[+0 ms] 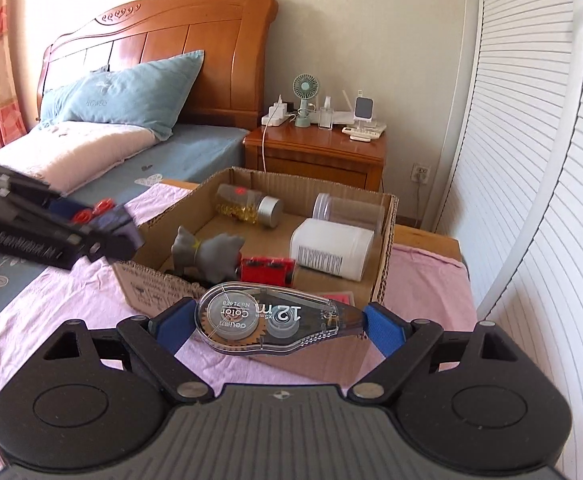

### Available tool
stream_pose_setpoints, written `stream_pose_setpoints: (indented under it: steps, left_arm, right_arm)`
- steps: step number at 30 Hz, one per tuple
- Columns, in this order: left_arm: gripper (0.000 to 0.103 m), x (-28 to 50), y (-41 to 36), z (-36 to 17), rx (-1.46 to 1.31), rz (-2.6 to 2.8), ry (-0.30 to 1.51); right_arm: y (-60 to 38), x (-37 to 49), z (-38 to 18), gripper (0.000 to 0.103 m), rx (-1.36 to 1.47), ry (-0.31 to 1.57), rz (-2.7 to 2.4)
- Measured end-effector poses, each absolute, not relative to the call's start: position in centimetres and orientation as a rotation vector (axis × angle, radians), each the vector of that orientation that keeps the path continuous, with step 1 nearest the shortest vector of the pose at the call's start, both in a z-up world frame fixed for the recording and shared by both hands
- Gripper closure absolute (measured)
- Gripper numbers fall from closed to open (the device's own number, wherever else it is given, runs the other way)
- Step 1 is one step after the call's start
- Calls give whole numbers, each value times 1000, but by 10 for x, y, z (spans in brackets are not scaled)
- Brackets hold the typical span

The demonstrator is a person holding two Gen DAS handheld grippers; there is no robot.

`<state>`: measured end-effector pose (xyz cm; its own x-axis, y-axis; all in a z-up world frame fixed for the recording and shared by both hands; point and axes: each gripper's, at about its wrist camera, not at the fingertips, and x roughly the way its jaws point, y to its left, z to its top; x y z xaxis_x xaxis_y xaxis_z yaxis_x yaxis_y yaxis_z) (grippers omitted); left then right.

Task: Organize rigid objects
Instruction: 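Carry both items over the box and open both grippers to drop them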

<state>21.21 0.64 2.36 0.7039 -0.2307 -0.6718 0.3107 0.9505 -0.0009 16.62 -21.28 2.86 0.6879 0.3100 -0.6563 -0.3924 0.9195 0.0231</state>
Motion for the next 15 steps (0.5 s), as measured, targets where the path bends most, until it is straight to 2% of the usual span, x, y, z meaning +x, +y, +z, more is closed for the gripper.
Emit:
stream_pose_setpoints:
  steps: [8,9,10,11,12,15]
  left_arm:
    - [53,294,-11,-3,130,-264,762]
    - [49,297,-11,-6,138,-260,756]
    - [31,299,-12,-8,146,-264,749]
    - [19,298,-11,-9,150,-263,740]
    - [0,295,-10,-9,150,-260,722]
    - [1,282,-6,0,158,-271,668]
  right_arm:
    - [-212,177,23,10,-120,726,393]
    - [-212,178,23,10,-121,727,392]
    - [-213,178,23,10,-122,728,391]
    - [-212,179,23,10,-123,728,392]
    - [-212,180,23,10,-124,728,392]
    - [-211,182,22,10,-129,730,393]
